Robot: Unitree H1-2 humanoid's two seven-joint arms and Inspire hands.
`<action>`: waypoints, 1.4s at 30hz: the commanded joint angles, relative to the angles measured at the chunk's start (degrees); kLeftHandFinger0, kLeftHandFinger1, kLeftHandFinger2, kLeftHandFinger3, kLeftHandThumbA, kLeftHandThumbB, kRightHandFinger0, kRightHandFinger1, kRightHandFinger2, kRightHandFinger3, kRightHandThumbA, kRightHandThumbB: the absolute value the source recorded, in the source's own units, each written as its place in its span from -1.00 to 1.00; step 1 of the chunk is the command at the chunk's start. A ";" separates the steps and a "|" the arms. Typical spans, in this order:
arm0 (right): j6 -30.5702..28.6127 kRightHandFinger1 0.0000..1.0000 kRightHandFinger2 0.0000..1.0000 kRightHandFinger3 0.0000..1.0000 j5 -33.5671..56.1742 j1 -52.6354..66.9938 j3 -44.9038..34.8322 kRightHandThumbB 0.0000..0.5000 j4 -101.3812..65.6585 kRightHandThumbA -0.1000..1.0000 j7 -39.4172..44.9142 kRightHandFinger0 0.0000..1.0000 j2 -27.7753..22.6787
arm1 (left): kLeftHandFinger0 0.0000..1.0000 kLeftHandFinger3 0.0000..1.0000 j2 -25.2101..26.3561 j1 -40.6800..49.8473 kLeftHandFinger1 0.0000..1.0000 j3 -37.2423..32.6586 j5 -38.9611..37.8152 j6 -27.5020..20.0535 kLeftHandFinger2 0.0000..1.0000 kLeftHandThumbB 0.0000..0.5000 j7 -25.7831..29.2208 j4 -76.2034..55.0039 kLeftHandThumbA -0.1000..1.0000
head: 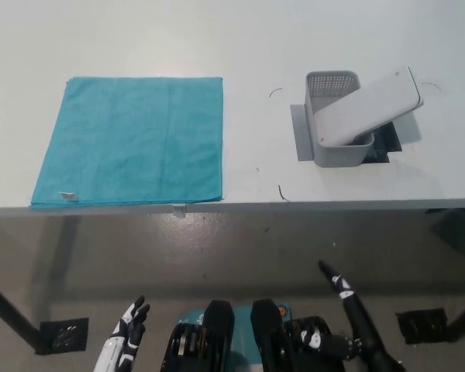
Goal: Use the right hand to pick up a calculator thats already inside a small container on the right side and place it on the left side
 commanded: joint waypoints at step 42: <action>22.61 1.00 1.00 1.00 -45.95 -24.59 -6.94 1.00 -40.95 -0.13 23.13 1.00 -21.71 | 1.00 1.00 3.77 1.02 1.00 3.41 -2.22 -5.20 1.00 -0.16 -0.38 -7.39 1.00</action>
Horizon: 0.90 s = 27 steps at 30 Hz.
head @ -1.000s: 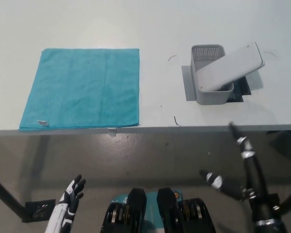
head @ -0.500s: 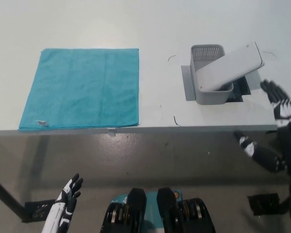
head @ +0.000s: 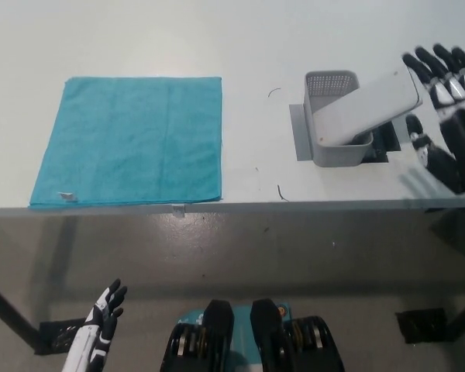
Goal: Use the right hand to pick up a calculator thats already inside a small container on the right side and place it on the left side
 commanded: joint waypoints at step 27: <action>14.23 1.00 1.00 1.00 -12.34 -15.27 8.99 1.00 14.33 0.43 20.06 1.00 -3.36 | 1.00 1.00 0.79 0.78 1.00 2.48 -0.91 -4.79 1.00 -0.19 0.44 0.17 1.00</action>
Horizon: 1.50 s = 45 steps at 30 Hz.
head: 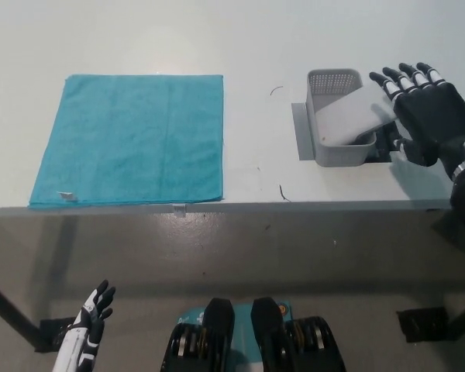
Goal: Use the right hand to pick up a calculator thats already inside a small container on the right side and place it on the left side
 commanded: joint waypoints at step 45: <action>1.84 1.00 1.00 1.00 -2.90 -14.65 6.82 1.00 22.55 1.00 -9.91 1.00 3.04 | 1.00 1.00 0.37 1.47 1.00 0.32 -1.34 -2.36 1.00 -0.24 -0.02 -0.69 1.00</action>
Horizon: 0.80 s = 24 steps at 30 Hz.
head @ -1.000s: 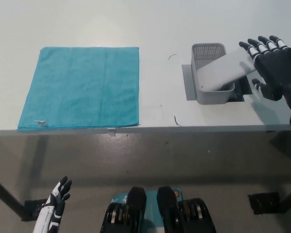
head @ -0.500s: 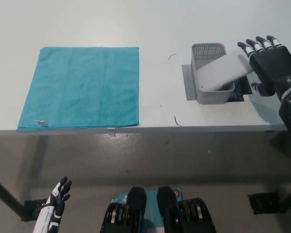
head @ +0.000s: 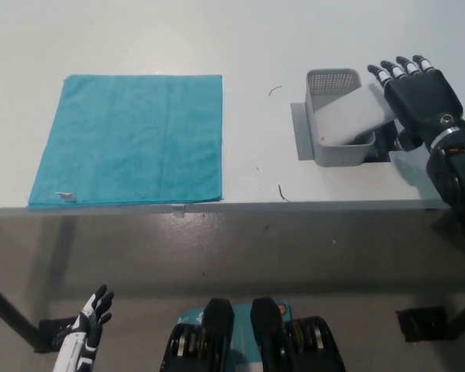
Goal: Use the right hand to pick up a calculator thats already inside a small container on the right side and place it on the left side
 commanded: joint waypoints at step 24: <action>-8.18 -1.00 -0.38 -0.23 0.57 -12.93 5.35 -0.10 34.89 -1.00 -60.35 -1.00 6.33 | 1.00 1.00 0.68 1.44 1.00 -0.03 -0.31 -1.45 1.00 -0.28 -0.21 -1.57 1.00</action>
